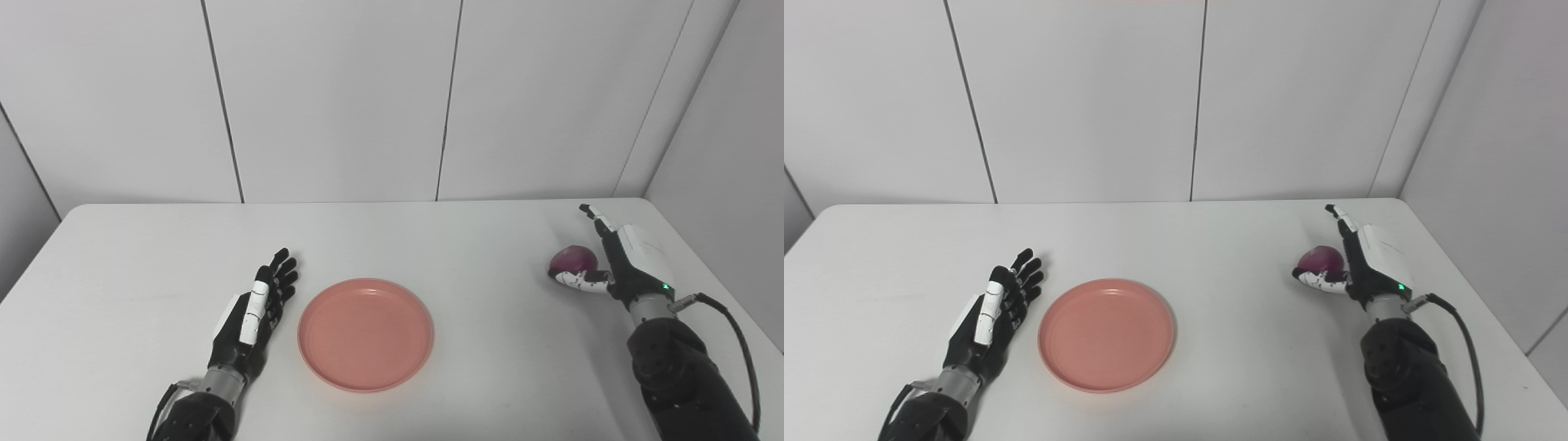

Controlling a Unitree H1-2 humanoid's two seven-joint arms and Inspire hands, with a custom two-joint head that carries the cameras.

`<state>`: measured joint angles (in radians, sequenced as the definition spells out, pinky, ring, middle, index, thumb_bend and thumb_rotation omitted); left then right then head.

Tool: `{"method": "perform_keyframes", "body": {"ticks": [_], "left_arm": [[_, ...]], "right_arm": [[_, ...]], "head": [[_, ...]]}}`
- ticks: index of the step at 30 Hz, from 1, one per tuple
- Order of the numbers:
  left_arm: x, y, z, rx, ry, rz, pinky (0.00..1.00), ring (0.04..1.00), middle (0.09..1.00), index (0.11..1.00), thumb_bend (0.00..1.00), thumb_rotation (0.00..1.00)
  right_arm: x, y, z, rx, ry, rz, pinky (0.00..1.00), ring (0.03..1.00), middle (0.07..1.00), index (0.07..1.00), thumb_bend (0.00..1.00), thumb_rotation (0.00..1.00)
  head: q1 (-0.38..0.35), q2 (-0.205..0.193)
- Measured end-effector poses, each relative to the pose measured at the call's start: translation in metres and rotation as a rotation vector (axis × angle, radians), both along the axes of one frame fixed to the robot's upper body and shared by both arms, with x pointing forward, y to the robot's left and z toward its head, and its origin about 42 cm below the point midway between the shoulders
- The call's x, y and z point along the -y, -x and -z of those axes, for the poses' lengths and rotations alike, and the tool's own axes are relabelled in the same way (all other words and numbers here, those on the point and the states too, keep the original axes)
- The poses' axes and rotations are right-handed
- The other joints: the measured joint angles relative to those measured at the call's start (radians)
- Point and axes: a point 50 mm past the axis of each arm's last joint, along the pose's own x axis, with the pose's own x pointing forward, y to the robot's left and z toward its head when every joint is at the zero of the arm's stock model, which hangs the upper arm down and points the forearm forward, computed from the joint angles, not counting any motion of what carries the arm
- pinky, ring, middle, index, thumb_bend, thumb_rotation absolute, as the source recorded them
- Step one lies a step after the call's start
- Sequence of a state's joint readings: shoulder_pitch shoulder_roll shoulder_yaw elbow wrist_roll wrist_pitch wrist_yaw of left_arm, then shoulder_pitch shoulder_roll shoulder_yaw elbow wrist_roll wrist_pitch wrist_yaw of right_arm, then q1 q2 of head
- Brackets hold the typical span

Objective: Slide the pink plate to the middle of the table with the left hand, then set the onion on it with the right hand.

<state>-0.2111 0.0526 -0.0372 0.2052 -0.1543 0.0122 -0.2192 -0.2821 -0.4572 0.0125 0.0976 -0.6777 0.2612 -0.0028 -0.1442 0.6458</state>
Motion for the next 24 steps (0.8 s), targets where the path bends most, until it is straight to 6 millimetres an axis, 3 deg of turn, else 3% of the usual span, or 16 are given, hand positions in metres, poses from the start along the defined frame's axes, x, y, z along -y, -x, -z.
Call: {"method": "perform_keyframes", "body": {"ticks": [8,16,20,24], "left_arm": [[0.0,0.0,0.0,-0.001,0.003,0.0,0.99,0.975,0.971,0.974,0.76,1.0],[0.001,0.0,0.0,-0.001,0.009,0.002,0.99,0.973,0.968,0.971,0.76,1.0],[0.001,0.0,0.0,-0.001,0.01,0.002,0.99,0.97,0.965,0.968,0.75,1.0],[0.001,-0.001,0.0,-0.002,0.01,0.001,0.98,0.968,0.961,0.966,0.74,1.0]], "right_arm": [[-0.003,-0.002,0.012,-0.063,-0.047,0.007,0.73,0.847,0.862,0.855,0.91,0.17],[-0.01,-0.003,0.023,-0.109,-0.079,0.002,0.76,0.841,0.857,0.847,0.87,0.13],[-0.01,-0.006,0.028,-0.125,-0.085,0.006,0.73,0.815,0.835,0.832,0.86,0.1],[-0.011,-0.012,0.027,-0.12,-0.072,0.007,0.63,0.735,0.8,0.801,0.82,0.04]], "head": [[0.003,-0.009],[0.005,-0.002],[0.005,-0.005],[0.005,-0.009]]}}
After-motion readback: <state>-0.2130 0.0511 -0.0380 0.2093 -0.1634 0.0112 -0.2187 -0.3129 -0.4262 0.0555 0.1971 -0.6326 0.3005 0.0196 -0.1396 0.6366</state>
